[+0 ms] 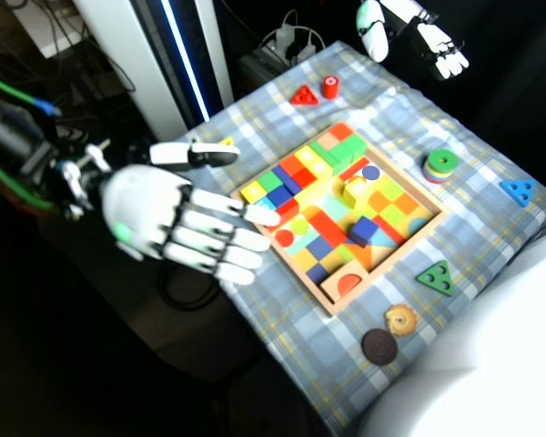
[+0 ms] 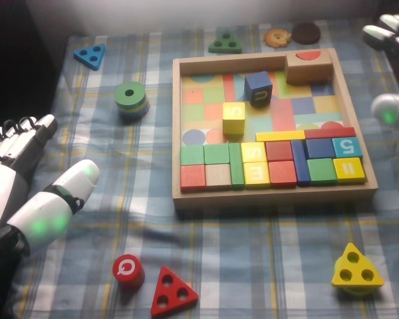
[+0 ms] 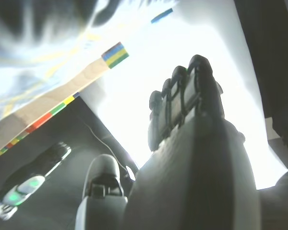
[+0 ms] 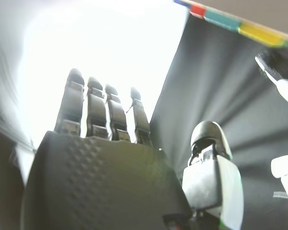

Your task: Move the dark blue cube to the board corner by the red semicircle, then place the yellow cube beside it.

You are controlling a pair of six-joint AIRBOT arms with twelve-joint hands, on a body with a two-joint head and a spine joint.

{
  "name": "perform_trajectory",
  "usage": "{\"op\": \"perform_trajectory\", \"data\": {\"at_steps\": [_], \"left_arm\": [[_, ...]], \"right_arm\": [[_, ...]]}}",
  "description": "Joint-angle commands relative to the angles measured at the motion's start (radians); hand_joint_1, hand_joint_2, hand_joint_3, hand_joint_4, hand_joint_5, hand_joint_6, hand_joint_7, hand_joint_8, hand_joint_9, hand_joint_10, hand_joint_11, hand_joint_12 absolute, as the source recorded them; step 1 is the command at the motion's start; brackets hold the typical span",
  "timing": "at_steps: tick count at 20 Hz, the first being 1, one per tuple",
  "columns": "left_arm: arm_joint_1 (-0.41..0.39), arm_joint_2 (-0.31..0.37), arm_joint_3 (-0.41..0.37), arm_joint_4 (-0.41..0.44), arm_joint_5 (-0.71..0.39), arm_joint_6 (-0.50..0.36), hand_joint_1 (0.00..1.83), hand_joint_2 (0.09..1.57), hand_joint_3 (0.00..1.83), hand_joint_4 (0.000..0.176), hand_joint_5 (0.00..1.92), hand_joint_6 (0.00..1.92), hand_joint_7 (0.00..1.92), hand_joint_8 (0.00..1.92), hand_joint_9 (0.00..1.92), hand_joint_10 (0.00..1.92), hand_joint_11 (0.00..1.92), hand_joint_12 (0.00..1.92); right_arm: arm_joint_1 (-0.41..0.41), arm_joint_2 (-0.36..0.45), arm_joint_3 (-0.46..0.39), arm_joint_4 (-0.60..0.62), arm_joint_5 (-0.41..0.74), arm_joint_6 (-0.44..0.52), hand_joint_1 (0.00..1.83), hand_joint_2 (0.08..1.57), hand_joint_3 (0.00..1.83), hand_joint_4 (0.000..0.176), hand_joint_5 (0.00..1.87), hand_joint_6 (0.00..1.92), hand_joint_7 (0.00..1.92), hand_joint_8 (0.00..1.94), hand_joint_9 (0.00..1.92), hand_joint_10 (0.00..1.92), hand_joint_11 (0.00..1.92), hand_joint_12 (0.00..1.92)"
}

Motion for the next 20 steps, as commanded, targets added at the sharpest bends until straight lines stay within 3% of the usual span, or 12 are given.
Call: {"op": "perform_trajectory", "data": {"at_steps": [1,6,7,9,10,11,12,13,14,16,18,20], "left_arm": [[-0.005,0.001,0.006,0.046,-0.107,-0.007,0.0,1.13,0.16,0.0,0.22,0.0,0.17,0.01,0.11,0.01,0.0,0.0],[-0.003,-0.001,0.012,0.046,-0.096,-0.007,0.0,1.13,0.15,0.011,0.23,0.01,0.16,0.0,0.11,0.01,0.0,0.0],[-0.003,-0.005,0.015,0.046,-0.091,-0.007,0.0,1.13,0.15,0.002,0.24,0.01,0.16,0.0,0.11,0.01,0.0,0.0],[-0.004,-0.006,0.023,0.047,-0.079,-0.007,0.0,1.14,0.14,0.009,0.24,0.01,0.18,0.01,0.11,0.01,0.0,0.0],[-0.004,-0.007,0.025,0.047,-0.077,-0.007,0.0,1.17,0.08,0.009,0.25,0.01,0.18,0.02,0.13,0.01,0.0,0.05],[-0.004,-0.007,0.025,0.047,-0.077,-0.007,0.0,1.17,0.06,0.017,0.24,0.0,0.17,0.01,0.13,0.0,0.0,0.06],[-0.004,-0.008,0.025,0.047,-0.077,-0.007,0.0,1.18,0.05,0.008,0.25,0.0,0.18,0.01,0.14,0.01,0.0,0.11],[-0.004,-0.008,0.026,0.047,-0.076,-0.007,0.0,1.19,0.05,0.006,0.26,0.01,0.18,0.0,0.14,0.0,0.0,0.12],[-0.004,-0.007,0.026,0.047,-0.074,-0.007,0.0,1.18,0.04,0.021,0.25,0.0,0.17,0.0,0.11,0.01,0.0,0.02],[-0.004,-0.007,0.026,0.047,-0.074,-0.007,0.0,1.18,0.03,0.017,0.24,0.0,0.16,0.0,0.09,0.0,0.0,0.0],[-0.004,-0.007,0.025,0.047,-0.074,-0.007,0.0,1.2,0.04,0.012,0.24,0.0,0.16,0.0,0.09,0.0,0.0,0.0],[-0.004,-0.007,0.023,0.044,-0.069,-0.007,0.0,1.19,0.03,0.018,0.25,0.01,0.16,0.0,0.09,0.0,0.0,0.0]], "right_arm": [[0.043,0.003,0.02,-0.053,0.043,0.036,0.0,1.14,0.01,0.023,0.26,0.02,0.06,0.0,0.0,0.0,0.0,0.0],[0.296,-0.041,0.166,-0.39,-0.255,0.157,0.0,1.18,0.02,0.025,0.3,0.02,0.0,0.0,0.0,0.0,0.0,0.0],[0.345,-0.073,0.222,-0.499,-0.308,0.263,0.0,1.12,0.0,0.053,0.31,0.02,0.0,0.0,0.0,0.0,0.0,0.0],[0.411,-0.115,0.283,-0.638,-0.376,0.356,0.0,1.1,0.0,0.046,0.34,0.01,0.0,0.0,0.0,0.0,0.0,0.0],[0.44,-0.134,0.305,-0.697,-0.407,0.38,0.0,1.11,0.0,0.018,0.4,0.03,0.0,0.0,0.0,0.0,0.0,0.0],[0.461,-0.147,0.321,-0.74,-0.428,0.399,0.0,1.11,0.0,0.0,0.26,0.01,0.15,0.01,0.0,0.0,0.0,0.0],[0.486,-0.165,0.343,-0.799,-0.45,0.431,0.0,1.1,0.0,0.0,0.27,0.02,0.08,0.0,0.0,0.0,0.0,0.0],[0.498,-0.176,0.356,-0.83,-0.464,0.446,0.0,1.08,0.0,0.027,0.38,0.02,0.02,0.0,0.0,0.0,0.0,0.0],[0.512,-0.187,0.366,-0.856,-0.481,0.448,0.0,1.11,0.01,0.006,0.38,0.01,0.0,0.0,0.0,0.0,0.0,0.0],[0.52,-0.208,0.388,-0.883,-0.502,0.448,0.0,1.13,0.02,0.0,0.35,0.01,0.0,0.0,0.0,0.0,0.0,0.0],[0.522,-0.224,0.406,-0.898,-0.522,0.448,0.0,1.09,0.0,0.0,0.23,0.0,0.0,0.0,0.0,0.0,0.0,0.0],[0.522,-0.242,0.425,-0.909,-0.539,0.448,0.0,1.11,0.0,0.007,0.38,0.02,0.0,0.0,0.0,0.0,0.0,0.0]]}}
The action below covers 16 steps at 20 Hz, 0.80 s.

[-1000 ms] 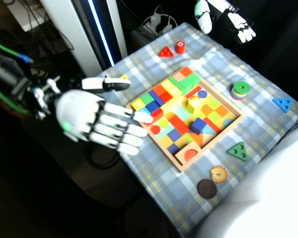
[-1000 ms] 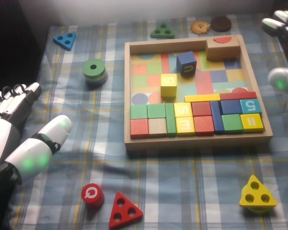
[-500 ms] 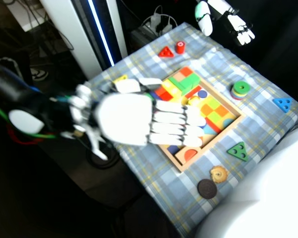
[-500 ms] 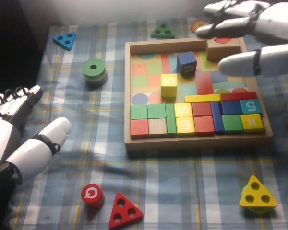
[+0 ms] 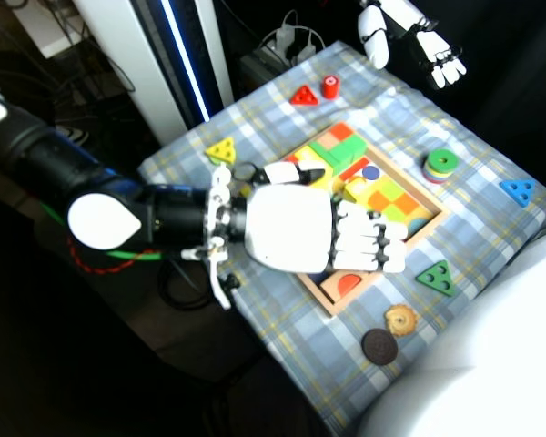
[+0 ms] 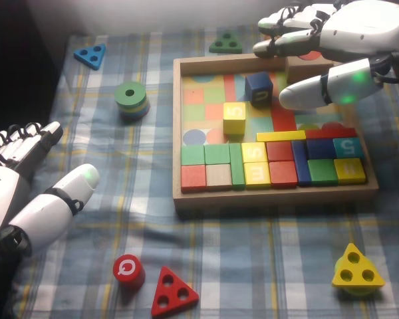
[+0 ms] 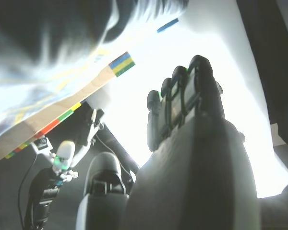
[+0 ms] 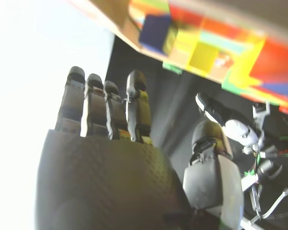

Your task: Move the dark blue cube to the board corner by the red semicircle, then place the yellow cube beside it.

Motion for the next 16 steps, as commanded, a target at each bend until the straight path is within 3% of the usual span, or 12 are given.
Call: {"op": "perform_trajectory", "data": {"at_steps": [1,4,5,7,10,13,15,16], "left_arm": [[-0.006,-0.003,0.005,0.046,-0.103,-0.006,0.0,1.19,0.03,0.018,0.25,0.01,0.16,0.0,0.09,0.0,0.0,0.0],[-0.006,-0.003,0.004,0.047,-0.105,-0.006,0.0,1.19,0.02,0.019,0.25,0.0,0.16,0.0,0.09,0.0,0.0,0.0],[-0.006,-0.002,0.004,0.047,-0.106,-0.006,0.0,1.18,0.02,0.027,0.25,0.0,0.15,0.0,0.09,0.0,0.0,0.0],[-0.007,-0.002,0.003,0.044,-0.105,-0.006,0.0,1.18,0.02,0.027,0.25,0.0,0.15,0.0,0.1,0.01,0.0,0.0],[-0.007,-0.002,0.002,0.042,-0.104,-0.007,0.0,1.18,0.01,0.022,0.25,0.0,0.16,0.0,0.11,0.01,0.01,0.0],[-0.009,-0.001,0.001,0.042,-0.103,-0.007,0.0,1.16,0.01,0.032,0.26,0.01,0.16,0.0,0.11,0.01,0.01,0.01],[-0.009,-0.001,0.001,0.042,-0.104,-0.007,0.0,1.16,0.0,0.036,0.26,0.0,0.16,0.0,0.12,0.01,0.02,0.01],[-0.009,-0.001,0.001,0.041,-0.103,-0.007,0.0,1.16,0.0,0.028,0.26,0.0,0.17,0.0,0.12,0.01,0.03,0.02]], "right_arm": [[0.015,-0.009,0.004,0.036,0.07,0.012,0.0,1.11,0.0,0.007,0.38,0.02,0.0,0.0,0.0,0.0,0.0,0.0],[0.015,-0.022,0.014,0.009,0.067,0.046,0.0,1.09,0.0,0.004,0.4,0.03,0.0,0.0,0.0,0.0,0.0,0.0],[0.014,-0.023,0.013,0.006,0.067,0.049,0.0,1.09,0.0,0.013,0.41,0.03,0.0,0.0,0.0,0.0,0.0,0.0],[0.015,-0.024,0.013,0.003,0.068,0.05,0.0,1.08,0.0,0.0,0.4,0.02,0.0,0.0,0.0,0.0,0.0,0.0],[0.015,-0.024,0.012,0.004,0.069,0.05,0.0,1.07,0.0,0.0,0.38,0.01,0.0,0.0,0.0,0.0,0.0,0.0],[0.015,-0.024,0.009,-0.001,0.07,0.05,0.0,1.05,0.0,0.0,0.37,0.0,0.0,0.0,0.0,0.0,0.0,0.0],[0.015,-0.023,0.009,-0.001,0.07,0.049,0.0,1.05,0.0,0.002,0.35,0.0,0.0,0.0,0.0,0.0,0.0,0.0],[0.018,-0.023,0.009,0.0,0.07,0.049,0.0,1.03,0.0,0.019,0.34,0.0,0.0,0.0,0.0,0.0,0.0,0.0]]}}
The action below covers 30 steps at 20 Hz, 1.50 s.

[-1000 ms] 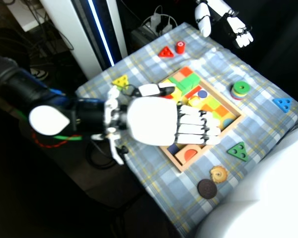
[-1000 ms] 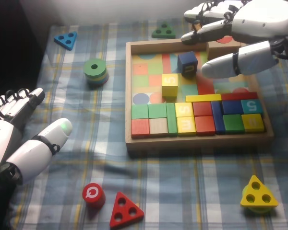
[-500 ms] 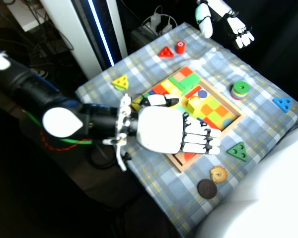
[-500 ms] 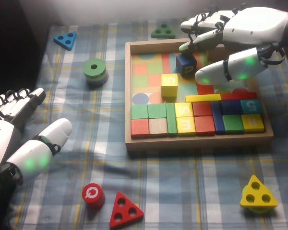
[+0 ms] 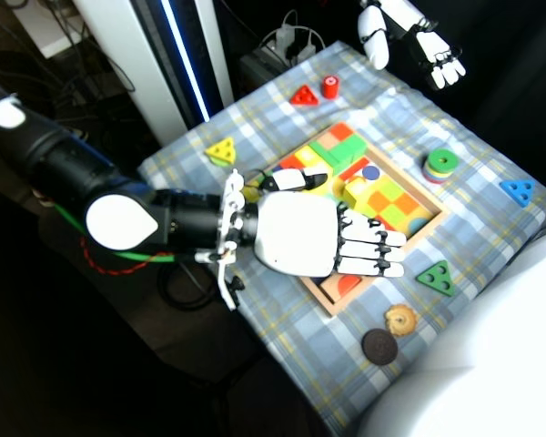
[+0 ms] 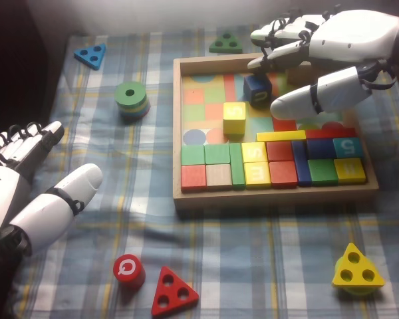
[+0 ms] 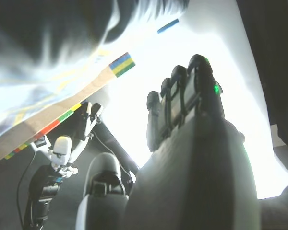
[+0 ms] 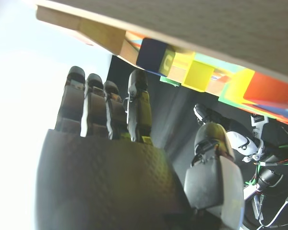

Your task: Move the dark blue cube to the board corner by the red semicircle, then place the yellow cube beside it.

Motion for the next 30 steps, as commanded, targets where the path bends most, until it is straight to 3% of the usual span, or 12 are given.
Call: {"op": "perform_trajectory", "data": {"at_steps": [1,4,7,10,12,14,18,19,21,23,29,30], "left_arm": [[-0.006,-0.002,0.001,0.044,-0.105,-0.006,0.0,1.17,0.01,0.024,0.26,0.0,0.17,0.01,0.12,0.01,0.03,0.02],[-0.006,-0.003,0.001,0.041,-0.104,-0.006,0.0,1.17,0.01,0.027,0.25,0.0,0.16,0.0,0.11,0.0,0.0,0.02],[-0.006,-0.002,0.001,0.041,-0.103,-0.006,0.0,1.17,0.01,0.043,0.24,0.0,0.16,0.0,0.11,0.0,0.0,0.02],[-0.006,-0.002,0.0,0.039,-0.103,-0.006,0.0,1.18,0.01,0.018,0.24,0.0,0.16,0.0,0.11,0.0,0.0,0.02],[-0.006,-0.003,-0.002,0.038,-0.104,-0.006,0.0,1.17,0.01,0.019,0.26,0.01,0.17,0.01,0.12,0.0,0.01,0.03],[-0.006,-0.002,-0.001,0.038,-0.104,-0.006,0.0,1.16,0.0,0.039,0.25,0.0,0.17,0.0,0.11,0.0,0.0,0.03],[-0.006,-0.001,-0.003,0.038,-0.104,-0.006,0.0,1.17,0.0,0.044,0.23,0.0,0.15,0.0,0.1,0.0,0.0,0.0],[-0.006,-0.001,-0.004,0.038,-0.104,-0.006,0.0,1.18,0.0,0.04,0.23,0.0,0.14,0.0,0.1,0.0,0.0,0.0],[-0.005,-0.001,-0.005,0.037,-0.103,-0.006,0.0,1.17,0.0,0.046,0.23,0.01,0.14,0.0,0.09,0.0,0.0,0.0],[-0.005,0.0,-0.005,0.037,-0.103,-0.006,0.0,1.18,0.01,0.037,0.24,0.01,0.14,0.0,0.09,0.0,0.0,0.0],[-0.003,0.003,-0.008,0.035,-0.101,-0.006,0.0,1.19,0.01,0.026,0.25,0.0,0.14,0.0,0.1,0.0,0.0,0.0],[-0.003,0.004,-0.009,0.035,-0.1,-0.006,0.0,1.19,0.01,0.028,0.25,0.0,0.14,0.0,0.1,0.0,0.0,0.0]], "right_arm": [[0.02,0.001,0.0,0.048,0.077,0.005,0.0,1.03,0.0,0.018,0.39,0.02,0.0,0.0,0.0,0.0,0.0,0.0],[0.029,0.002,-0.006,0.05,0.08,0.003,0.0,1.02,0.0,0.043,0.41,0.02,0.0,0.0,0.0,0.0,0.0,0.0],[0.029,0.007,-0.025,0.048,0.082,0.003,0.0,1.05,0.0,0.022,0.39,0.01,0.0,0.0,0.0,0.0,0.0,0.0],[0.029,0.008,-0.042,0.046,0.082,0.003,0.0,1.07,0.0,0.003,0.4,0.01,0.0,0.0,0.0,0.0,0.0,0.0],[0.025,0.011,-0.044,0.047,0.081,0.003,0.0,1.06,0.0,0.012,0.41,0.01,0.0,0.0,0.0,0.0,0.0,0.0],[0.017,0.013,-0.044,0.039,0.076,0.003,0.0,1.05,0.0,0.051,0.42,0.02,0.0,0.0,0.0,0.0,0.0,0.0],[0.015,0.031,-0.053,-0.002,0.038,0.003,0.0,0.99,0.0,0.057,0.39,0.0,0.0,0.0,0.0,0.0,0.0,0.0],[0.012,0.039,-0.059,-0.008,0.03,0.003,0.0,0.95,0.0,0.079,0.42,0.0,0.0,0.0,0.0,0.0,0.0,0.0],[0.01,0.051,-0.067,-0.021,0.017,0.003,0.0,0.94,0.0,0.075,0.41,0.0,0.0,0.0,0.0,0.0,0.0,0.0],[0.01,0.064,-0.077,-0.039,0.002,0.003,0.0,0.92,0.0,0.089,0.39,0.01,0.0,0.0,0.0,0.0,0.0,0.0],[0.009,0.147,-0.14,-0.057,-0.036,0.003,0.0,0.96,0.0,0.07,0.37,0.0,0.0,0.0,0.0,0.0,0.0,0.0],[0.007,0.16,-0.15,-0.057,-0.043,0.001,0.0,0.95,0.0,0.079,0.36,0.0,0.0,0.0,0.0,0.0,0.0,0.0]]}}
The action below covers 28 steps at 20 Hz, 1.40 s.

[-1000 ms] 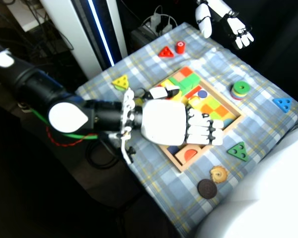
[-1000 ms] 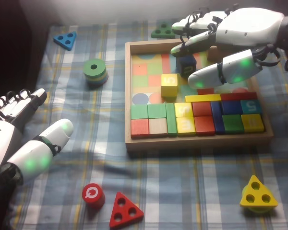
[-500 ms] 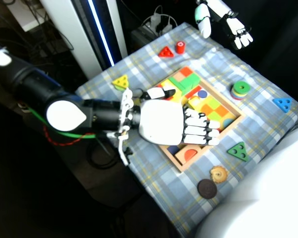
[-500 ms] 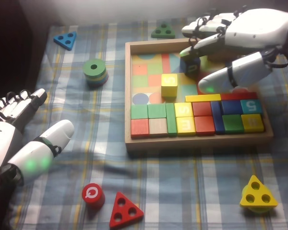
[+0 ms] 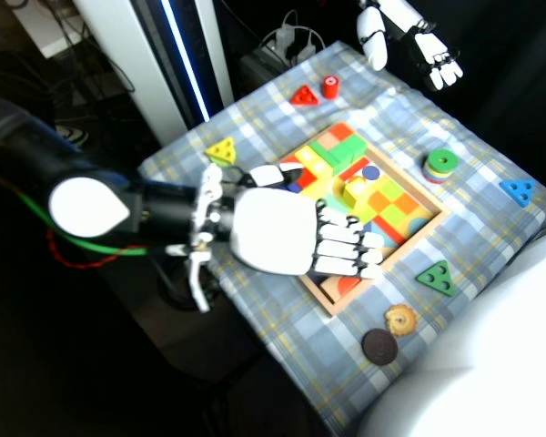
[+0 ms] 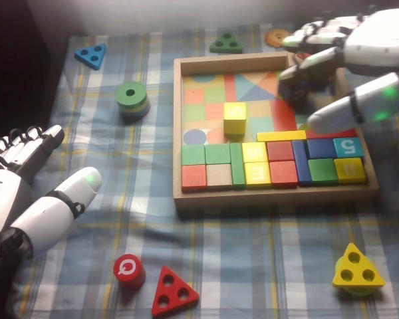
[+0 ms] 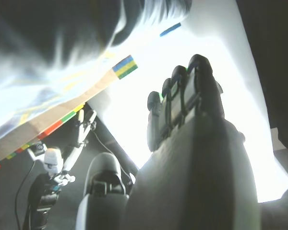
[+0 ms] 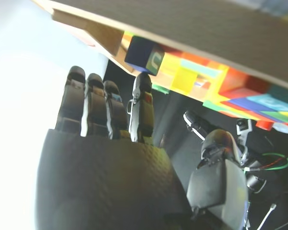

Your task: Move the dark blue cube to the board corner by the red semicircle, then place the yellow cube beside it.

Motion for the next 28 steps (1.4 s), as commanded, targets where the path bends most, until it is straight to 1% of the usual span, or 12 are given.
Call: {"op": "perform_trajectory", "data": {"at_steps": [1,2,8,9,12,13,17,18,22,26,27,28], "left_arm": [[-0.004,0.006,-0.002,0.046,-0.11,-0.006,0.0,1.19,0.01,0.024,0.24,0.0,0.14,0.0,0.1,0.0,0.0,0.0],[-0.004,0.009,-0.002,0.046,-0.108,-0.006,0.0,1.2,0.01,0.011,0.23,0.0,0.12,0.0,0.08,0.0,0.0,0.0],[-0.002,0.012,-0.005,0.045,-0.109,-0.006,0.0,1.2,0.01,0.0,0.25,0.01,0.13,0.0,0.08,0.0,0.0,0.0],[-0.002,0.012,-0.005,0.045,-0.107,-0.006,0.0,1.21,0.01,0.0,0.25,0.01,0.14,0.0,0.08,0.0,0.0,0.0],[-0.002,0.012,-0.005,0.043,-0.106,-0.006,0.0,1.21,0.01,0.012,0.24,0.0,0.13,0.0,0.07,0.0,0.0,0.0],[-0.002,0.012,-0.005,0.043,-0.106,-0.006,0.0,1.21,0.01,0.005,0.25,0.01,0.13,0.0,0.08,0.01,0.0,0.0],[-0.002,0.011,-0.005,0.041,-0.105,-0.006,0.0,1.21,0.01,0.018,0.25,0.0,0.13,0.0,0.07,0.0,0.0,0.0],[-0.002,0.011,-0.005,0.041,-0.105,-0.006,0.0,1.22,0.02,0.001,0.25,0.0,0.13,0.0,0.07,0.0,0.0,0.0],[-0.001,0.01,-0.005,0.04,-0.104,-0.006,0.0,1.21,0.01,0.001,0.26,0.01,0.15,0.01,0.09,0.01,0.0,0.0],[0.0,0.009,-0.005,0.036,-0.104,-0.006,0.0,1.21,0.01,0.003,0.26,0.01,0.15,0.0,0.09,0.01,0.0,0.0],[0.0,0.009,-0.005,0.036,-0.104,-0.006,0.0,1.19,0.0,0.014,0.26,0.01,0.14,0.0,0.09,0.01,0.0,0.0],[0.0,0.009,-0.005,0.036,-0.104,-0.006,0.0,1.2,0.01,0.005,0.27,0.01,0.15,0.0,0.09,0.01,0.0,0.0]], "right_arm": [[0.005,0.01,-0.008,0.041,0.044,-0.002,0.0,0.94,0.0,0.081,0.36,0.0,0.0,0.0,0.0,0.0,0.0,0.0],[0.003,0.018,-0.014,0.041,0.039,-0.008,0.0,0.93,0.0,0.074,0.37,0.0,0.0,0.0,0.0,0.0,0.0,0.0],[-0.005,0.046,-0.025,0.06,0.025,-0.025,0.0,0.97,0.01,0.068,0.35,0.0,0.0,0.0,0.0,0.0,0.0,0.0],[-0.008,0.05,-0.025,0.077,0.024,-0.036,0.0,0.99,0.02,0.03,0.35,0.0,0.0,0.0,0.0,0.0,0.0,0.0],[-0.012,0.063,-0.028,0.092,0.02,-0.043,0.0,1.01,0.02,0.0,0.35,0.0,0.0,0.0,0.0,0.0,0.0,0.0],[-0.012,0.067,-0.03,0.092,0.016,-0.047,0.0,1.02,0.03,0.0,0.35,0.0,0.0,0.0,0.0,0.0,0.0,0.0],[-0.012,0.073,-0.033,0.114,0.012,-0.068,0.0,1.04,0.03,0.0,0.36,0.0,0.0,0.0,0.0,0.0,0.0,0.0],[-0.012,0.074,-0.039,0.142,0.014,-0.097,0.0,1.06,0.04,0.0,0.37,0.01,0.0,0.0,0.0,0.0,0.0,0.0],[0.008,0.114,-0.088,0.234,0.033,-0.201,0.0,1.06,0.04,0.0,0.36,0.0,0.0,0.0,0.0,0.0,0.0,0.0],[0.03,0.157,-0.136,0.289,0.101,-0.206,0.0,1.04,0.02,0.001,0.29,0.0,0.0,0.0,0.0,0.0,0.0,0.0],[0.03,0.159,-0.149,0.294,0.119,-0.206,0.0,1.06,0.03,0.0,0.29,0.0,0.0,0.0,0.0,0.0,0.0,0.0],[0.03,0.159,-0.16,0.292,0.131,-0.206,0.0,1.04,0.02,0.0,0.29,0.0,0.0,0.0,0.0,0.0,0.0,0.0]]}}
